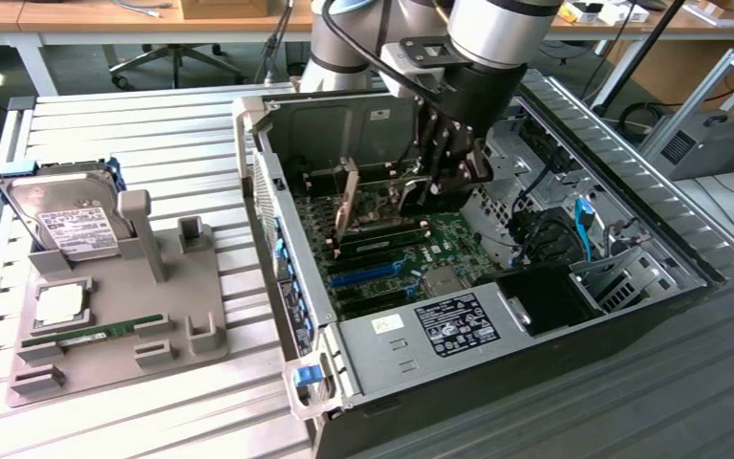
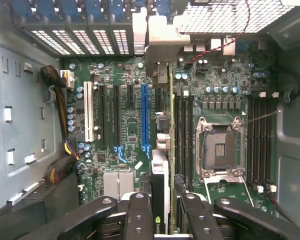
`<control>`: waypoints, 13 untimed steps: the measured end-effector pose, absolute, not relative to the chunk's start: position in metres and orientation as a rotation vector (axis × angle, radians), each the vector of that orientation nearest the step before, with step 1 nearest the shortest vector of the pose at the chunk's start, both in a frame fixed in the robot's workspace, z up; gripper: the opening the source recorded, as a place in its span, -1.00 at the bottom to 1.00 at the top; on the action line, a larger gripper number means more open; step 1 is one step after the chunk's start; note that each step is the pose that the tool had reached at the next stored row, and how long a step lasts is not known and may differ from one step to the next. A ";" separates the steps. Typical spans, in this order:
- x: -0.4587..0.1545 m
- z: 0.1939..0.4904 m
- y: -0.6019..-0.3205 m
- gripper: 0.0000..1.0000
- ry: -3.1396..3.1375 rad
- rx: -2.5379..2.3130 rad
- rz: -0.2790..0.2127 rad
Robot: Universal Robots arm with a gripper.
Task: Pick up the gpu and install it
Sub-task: 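Insert the gpu into the slot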
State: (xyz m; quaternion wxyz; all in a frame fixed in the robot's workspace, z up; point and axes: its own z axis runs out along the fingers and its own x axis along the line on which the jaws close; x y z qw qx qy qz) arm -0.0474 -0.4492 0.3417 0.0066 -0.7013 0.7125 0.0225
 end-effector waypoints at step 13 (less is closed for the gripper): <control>-0.049 0.330 -0.450 -0.46 2.229 -2.194 0.070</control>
